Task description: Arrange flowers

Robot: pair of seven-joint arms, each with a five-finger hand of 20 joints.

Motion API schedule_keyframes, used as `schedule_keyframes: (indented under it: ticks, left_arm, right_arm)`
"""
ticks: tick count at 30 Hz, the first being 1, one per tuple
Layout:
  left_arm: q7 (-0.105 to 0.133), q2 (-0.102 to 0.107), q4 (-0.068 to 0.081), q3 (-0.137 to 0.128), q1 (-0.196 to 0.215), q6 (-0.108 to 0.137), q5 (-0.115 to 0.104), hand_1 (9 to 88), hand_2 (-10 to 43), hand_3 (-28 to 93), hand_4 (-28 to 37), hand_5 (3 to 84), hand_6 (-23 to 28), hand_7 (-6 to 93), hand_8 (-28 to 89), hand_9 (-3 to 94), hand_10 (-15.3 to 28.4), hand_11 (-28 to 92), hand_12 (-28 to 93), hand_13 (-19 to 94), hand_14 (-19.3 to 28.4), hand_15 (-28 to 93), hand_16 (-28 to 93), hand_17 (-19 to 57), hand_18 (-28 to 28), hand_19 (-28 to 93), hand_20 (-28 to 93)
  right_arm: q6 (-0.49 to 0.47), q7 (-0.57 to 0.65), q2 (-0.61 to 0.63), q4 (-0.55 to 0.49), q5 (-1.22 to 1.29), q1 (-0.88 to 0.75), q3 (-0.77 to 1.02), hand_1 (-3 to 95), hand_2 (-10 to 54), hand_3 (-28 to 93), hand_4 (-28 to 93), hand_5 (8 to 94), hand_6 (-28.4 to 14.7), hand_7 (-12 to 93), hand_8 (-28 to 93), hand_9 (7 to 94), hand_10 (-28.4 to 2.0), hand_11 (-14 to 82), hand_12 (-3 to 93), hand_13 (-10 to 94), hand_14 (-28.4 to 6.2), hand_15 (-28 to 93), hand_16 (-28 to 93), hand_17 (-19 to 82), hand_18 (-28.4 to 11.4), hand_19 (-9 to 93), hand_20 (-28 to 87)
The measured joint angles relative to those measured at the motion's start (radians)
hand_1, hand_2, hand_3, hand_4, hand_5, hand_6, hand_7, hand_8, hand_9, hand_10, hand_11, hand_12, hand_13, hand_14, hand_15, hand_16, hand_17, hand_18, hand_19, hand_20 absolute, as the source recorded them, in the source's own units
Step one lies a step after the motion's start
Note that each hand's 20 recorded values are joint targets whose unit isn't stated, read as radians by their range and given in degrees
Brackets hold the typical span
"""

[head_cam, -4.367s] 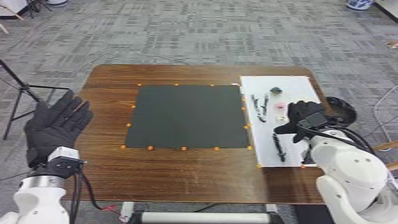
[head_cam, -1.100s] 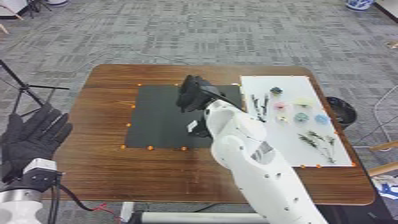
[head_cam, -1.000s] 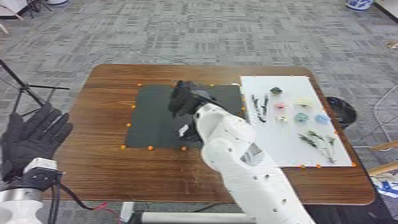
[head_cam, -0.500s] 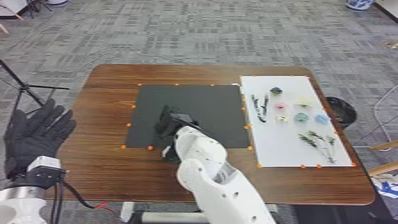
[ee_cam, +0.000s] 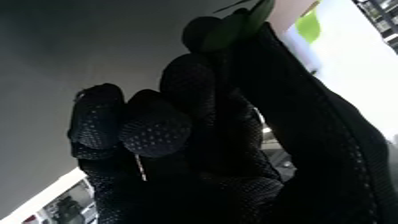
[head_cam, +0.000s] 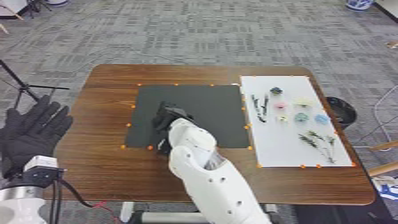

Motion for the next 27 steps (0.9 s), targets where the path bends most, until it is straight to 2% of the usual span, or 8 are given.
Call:
schedule_keyframes:
  ticks: [5, 11, 18, 21, 27]
  left_arm:
    - [0.000, 0.000, 0.002, 0.003, -0.011, -0.006, -0.001, 24.9, 15.1, 64, -28.3, 41.8, 8.2, 7.8, -8, 34.7, 14.3, 18, 8, 27, 15.6, 25, -3, -7.2, 16.1, 38, 10]
    - [-0.003, 0.001, 0.019, 0.018, -0.045, -0.026, -0.006, 25.0, 14.5, 65, -28.3, 41.7, 8.1, 7.8, -8, 34.6, 14.3, 18, 8, 26, 15.6, 25, -3, -7.1, 15.9, 38, 10]
    - [-0.003, 0.001, 0.026, 0.025, -0.063, -0.035, -0.016, 25.1, 14.3, 66, -28.3, 41.6, 8.2, 8.2, -8, 34.4, 14.5, 18, 9, 26, 15.5, 25, -3, -7.1, 15.9, 38, 10]
    - [-0.003, 0.002, 0.028, 0.031, -0.069, -0.039, -0.016, 25.1, 14.2, 66, -28.3, 41.7, 8.3, 8.3, -8, 34.4, 14.6, 18, 9, 26, 15.5, 25, -3, -7.0, 15.9, 38, 10]
    - [-0.004, 0.004, 0.029, 0.035, -0.071, -0.041, -0.017, 25.0, 14.2, 66, -28.3, 41.6, 8.4, 8.4, -8, 34.4, 14.7, 19, 9, 27, 15.5, 25, -3, -7.1, 15.9, 38, 10]
  right_arm:
    - [-0.037, 0.014, -0.024, 0.015, -0.037, 0.001, 0.008, 50.3, -7.4, 71, -21, 70.9, -2.3, 55, 19, 71.8, -13.2, 51.4, 56.4, 72, -12.4, 75, 43, 46, -24.1, 91, 29]
    - [-0.014, 0.017, -0.022, 0.015, 0.034, -0.001, 0.008, 49.9, -9.2, 70, -21, 72.8, -2.1, 53, 17, 72.2, -13.3, 51.5, 55.3, 72, -12.6, 75, 42, 46, -24.3, 91, 29]
    - [-0.001, 0.019, -0.021, 0.006, 0.018, -0.017, -0.004, 46.2, -9.5, 66, -19, 73.5, -2.2, 48, 18, 70.6, -14.4, 54.8, 48.3, 71, -13.3, 75, 42, 45, -24.7, 90, 28]
    - [0.005, 0.024, -0.022, 0.007, -0.015, -0.021, -0.006, 43.3, -9.5, 66, -19, 73.0, -2.9, 44, 15, 69.9, -14.8, 55.6, 43.3, 70, -13.4, 75, 41, 44, -24.8, 91, 28]
    - [0.019, 0.027, -0.021, 0.009, -0.031, -0.024, -0.006, 38.9, -9.5, 68, -20, 74.6, -3.5, 36, 9, 69.7, -15.0, 54.4, 40.7, 70, -13.5, 75, 41, 44, -25.0, 90, 28]
